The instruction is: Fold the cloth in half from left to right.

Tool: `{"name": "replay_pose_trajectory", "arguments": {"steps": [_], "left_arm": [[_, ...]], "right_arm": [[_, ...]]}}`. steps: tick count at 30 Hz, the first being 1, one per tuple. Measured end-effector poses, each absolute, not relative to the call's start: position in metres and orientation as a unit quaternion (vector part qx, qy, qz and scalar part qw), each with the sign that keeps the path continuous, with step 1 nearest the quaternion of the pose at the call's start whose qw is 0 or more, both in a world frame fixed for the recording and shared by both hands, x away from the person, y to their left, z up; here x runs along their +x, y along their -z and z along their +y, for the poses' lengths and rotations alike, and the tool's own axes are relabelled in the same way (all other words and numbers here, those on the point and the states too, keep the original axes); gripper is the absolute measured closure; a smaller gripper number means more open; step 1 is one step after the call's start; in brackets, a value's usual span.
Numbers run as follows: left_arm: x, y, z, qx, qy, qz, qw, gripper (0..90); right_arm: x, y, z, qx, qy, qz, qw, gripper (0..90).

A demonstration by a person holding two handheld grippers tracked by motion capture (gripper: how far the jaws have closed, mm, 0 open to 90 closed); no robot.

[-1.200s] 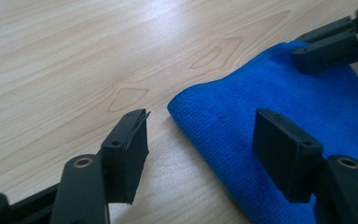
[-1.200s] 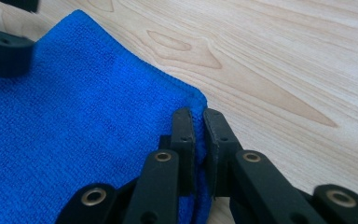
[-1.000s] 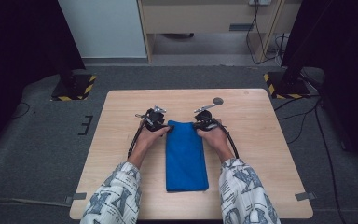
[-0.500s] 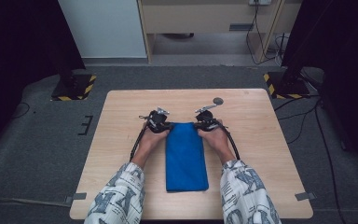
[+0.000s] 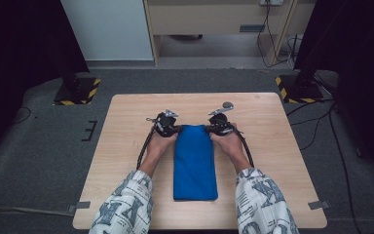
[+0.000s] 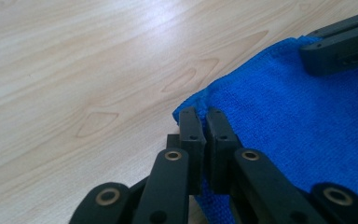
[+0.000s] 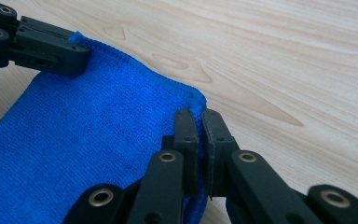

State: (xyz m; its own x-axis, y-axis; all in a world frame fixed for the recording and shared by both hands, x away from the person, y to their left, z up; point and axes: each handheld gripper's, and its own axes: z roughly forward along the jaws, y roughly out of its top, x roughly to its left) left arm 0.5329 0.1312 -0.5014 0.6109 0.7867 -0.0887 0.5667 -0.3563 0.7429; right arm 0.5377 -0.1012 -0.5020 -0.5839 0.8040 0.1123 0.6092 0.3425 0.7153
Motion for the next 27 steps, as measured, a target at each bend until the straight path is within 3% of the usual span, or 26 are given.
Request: {"name": "replay_pose_trajectory", "arguments": {"steps": [27], "left_arm": [[0.534,0.479,0.134,0.805,-0.150,0.411,0.399,87.6]], "right_arm": [[0.538,0.478,-0.105,0.430,-0.393,0.800,0.142,86.5]]}}
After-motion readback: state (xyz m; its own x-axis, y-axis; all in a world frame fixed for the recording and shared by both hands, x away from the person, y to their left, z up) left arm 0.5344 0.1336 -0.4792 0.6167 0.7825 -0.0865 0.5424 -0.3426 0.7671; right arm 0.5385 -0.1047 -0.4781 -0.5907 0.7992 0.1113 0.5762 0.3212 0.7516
